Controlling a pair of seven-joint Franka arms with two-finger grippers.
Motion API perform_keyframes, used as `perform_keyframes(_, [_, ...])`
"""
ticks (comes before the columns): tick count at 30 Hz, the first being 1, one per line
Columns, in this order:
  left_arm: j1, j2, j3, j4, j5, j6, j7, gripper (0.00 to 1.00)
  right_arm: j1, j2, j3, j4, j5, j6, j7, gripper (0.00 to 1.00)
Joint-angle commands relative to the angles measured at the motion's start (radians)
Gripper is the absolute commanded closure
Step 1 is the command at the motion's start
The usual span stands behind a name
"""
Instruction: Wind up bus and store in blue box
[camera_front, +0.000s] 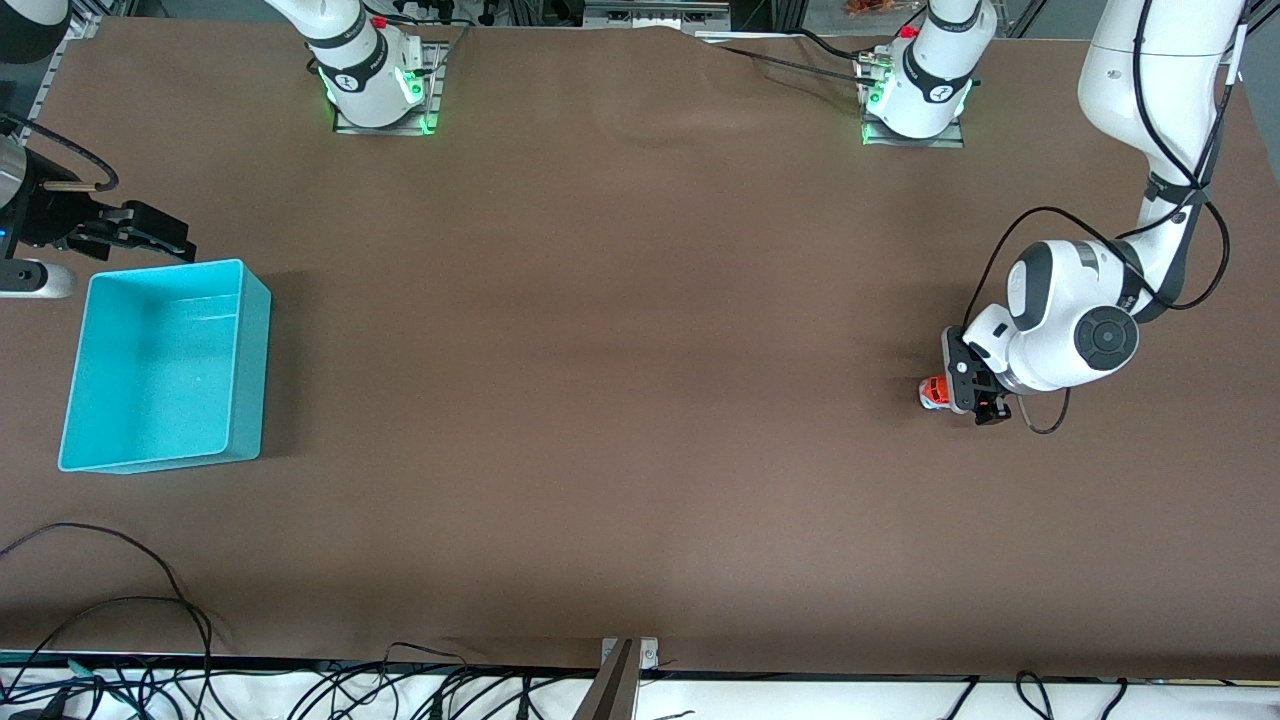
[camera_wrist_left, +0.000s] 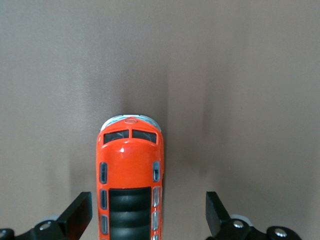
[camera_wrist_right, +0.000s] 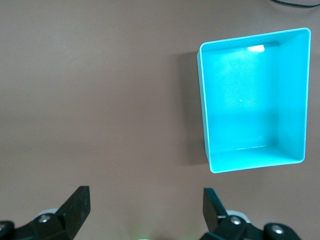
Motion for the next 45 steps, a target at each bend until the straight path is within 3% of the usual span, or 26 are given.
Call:
perform_keyframes(1, [0.008,0.004,-0.006,-0.006,0.024,0.038,0.021,0.11,0.001,0.003,0.002,0.019,-0.018,-0.02,-0.001,0.0])
perform_keyframes(6, [0.008,0.01,-0.006,-0.006,0.023,0.044,0.053,0.51,0.001,0.003,0.002,0.019,-0.018,-0.022,-0.001,0.0])
perform_keyframes(11, [0.008,0.012,-0.006,-0.004,0.023,0.044,0.053,0.75,0.001,0.002,0.002,0.019,-0.018,-0.022,-0.001,0.0])
perform_keyframes(29, [0.014,0.021,-0.006,-0.006,0.023,0.044,0.053,0.75,0.001,0.002,0.002,0.021,-0.018,-0.02,-0.001,0.0])
perform_keyframes(45, [0.161,0.061,-0.006,0.003,0.026,0.092,0.191,0.73,0.001,0.002,0.002,0.021,-0.02,-0.017,-0.001,0.0])
